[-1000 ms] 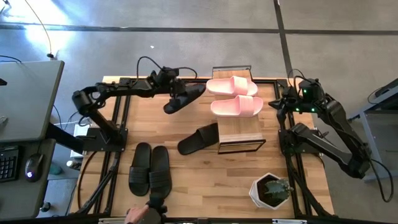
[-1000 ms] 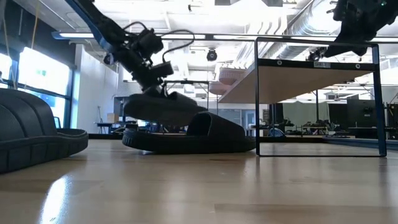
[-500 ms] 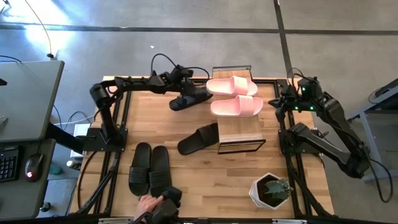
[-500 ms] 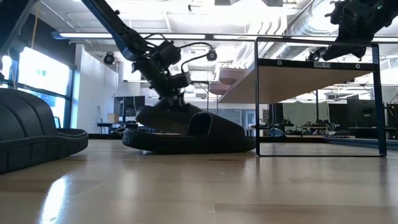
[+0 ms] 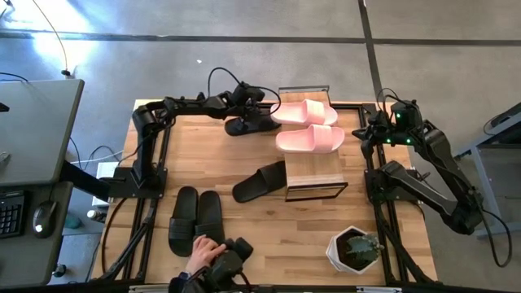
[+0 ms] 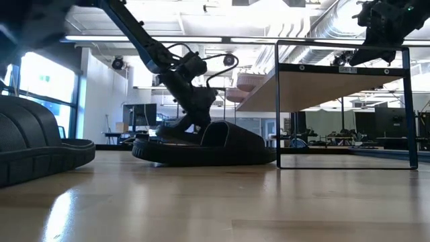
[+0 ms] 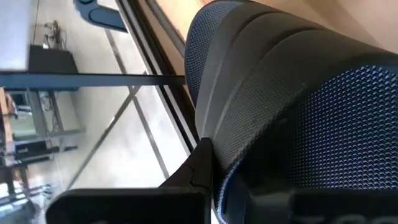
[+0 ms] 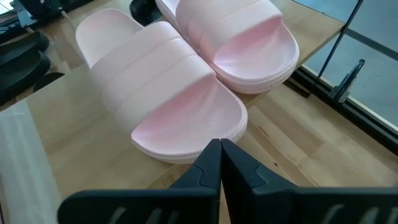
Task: Pick and place slides into the shelf
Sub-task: Adjust the black slides under the shelf
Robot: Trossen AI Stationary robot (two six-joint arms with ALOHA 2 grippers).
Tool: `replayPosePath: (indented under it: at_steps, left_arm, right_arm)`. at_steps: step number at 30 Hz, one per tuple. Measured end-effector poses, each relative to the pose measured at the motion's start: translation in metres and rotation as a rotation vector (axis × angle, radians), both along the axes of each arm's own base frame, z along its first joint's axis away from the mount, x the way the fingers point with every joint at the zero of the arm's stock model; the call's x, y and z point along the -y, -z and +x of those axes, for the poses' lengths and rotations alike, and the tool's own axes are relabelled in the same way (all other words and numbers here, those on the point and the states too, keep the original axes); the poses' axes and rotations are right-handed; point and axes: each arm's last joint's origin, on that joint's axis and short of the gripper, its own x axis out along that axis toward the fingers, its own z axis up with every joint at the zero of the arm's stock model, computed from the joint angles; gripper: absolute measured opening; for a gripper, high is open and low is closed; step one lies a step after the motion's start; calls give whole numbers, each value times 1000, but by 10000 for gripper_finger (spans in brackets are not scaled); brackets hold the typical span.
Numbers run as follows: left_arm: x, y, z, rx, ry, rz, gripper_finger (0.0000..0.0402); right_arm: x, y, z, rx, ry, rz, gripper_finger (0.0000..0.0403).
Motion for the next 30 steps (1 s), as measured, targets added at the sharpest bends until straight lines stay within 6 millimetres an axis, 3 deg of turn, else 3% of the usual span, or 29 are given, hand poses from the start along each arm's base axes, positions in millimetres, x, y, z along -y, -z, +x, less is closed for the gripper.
replayPosePath:
  at_steps: [8, 30]
  left_arm:
    - [-10, 5, 14, -4, 77, 28, 0]
    - [-4, -1, 27, 90, 212, 70, 0]
  right_arm:
    - [0, 0, 0, 0, 0, 0, 0]
    - [0, -1, 0, 4, 1, -7, 0]
